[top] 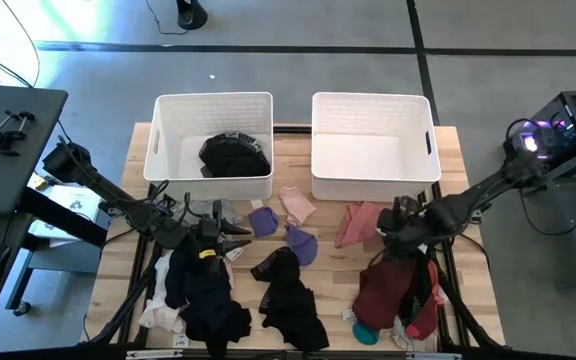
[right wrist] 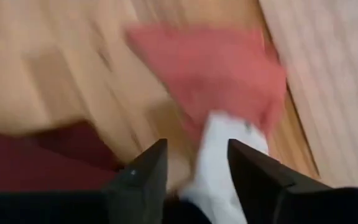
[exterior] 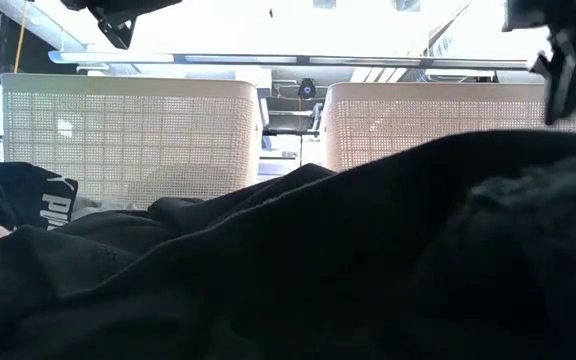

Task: Sort clothes
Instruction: Put the white sock into the right white laundry bin

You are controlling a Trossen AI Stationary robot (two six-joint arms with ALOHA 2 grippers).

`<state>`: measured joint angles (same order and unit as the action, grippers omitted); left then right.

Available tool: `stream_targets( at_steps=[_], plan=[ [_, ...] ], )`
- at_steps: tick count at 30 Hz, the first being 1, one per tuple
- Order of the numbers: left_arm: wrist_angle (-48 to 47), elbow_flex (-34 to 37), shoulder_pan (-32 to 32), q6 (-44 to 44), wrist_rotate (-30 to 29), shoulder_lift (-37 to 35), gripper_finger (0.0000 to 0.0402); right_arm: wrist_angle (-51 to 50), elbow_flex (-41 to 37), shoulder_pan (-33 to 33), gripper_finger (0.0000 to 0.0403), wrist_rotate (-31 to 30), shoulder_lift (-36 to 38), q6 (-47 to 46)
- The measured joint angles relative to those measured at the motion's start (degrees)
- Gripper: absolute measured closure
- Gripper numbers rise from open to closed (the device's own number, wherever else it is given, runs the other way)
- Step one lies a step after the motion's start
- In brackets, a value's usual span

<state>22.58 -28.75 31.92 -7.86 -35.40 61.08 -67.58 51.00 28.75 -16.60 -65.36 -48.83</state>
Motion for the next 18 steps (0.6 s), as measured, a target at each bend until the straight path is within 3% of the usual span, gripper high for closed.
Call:
stream_targets(
  at_steps=[4, 11, 15, 18],
  plan=[
    [-1.7, 0.0, 0.0, 0.0, 0.0, 0.0, 0.0314, 0.5, -3.9, -0.1, 0.0202, 3.5, -3.4, -0.2],
    [-1.9, 0.0, 0.0, 0.5, 0.0, 0.0, 0.0314, 6.6, -10.6, -1.1, 0.0202, 3.3, -9.2, 2.3],
    [-1.9, 0.0, 0.0, 0.6, 0.0, 0.0, 0.0314, 6.9, -12.7, -2.1, 0.0231, 2.2, -13.1, 0.3],
    [-1.9, 0.0, 0.0, 0.6, 0.0, 0.0, 0.0314, 7.9, -13.0, -2.8, 0.0283, 2.2, -15.6, 0.0]
  ],
)
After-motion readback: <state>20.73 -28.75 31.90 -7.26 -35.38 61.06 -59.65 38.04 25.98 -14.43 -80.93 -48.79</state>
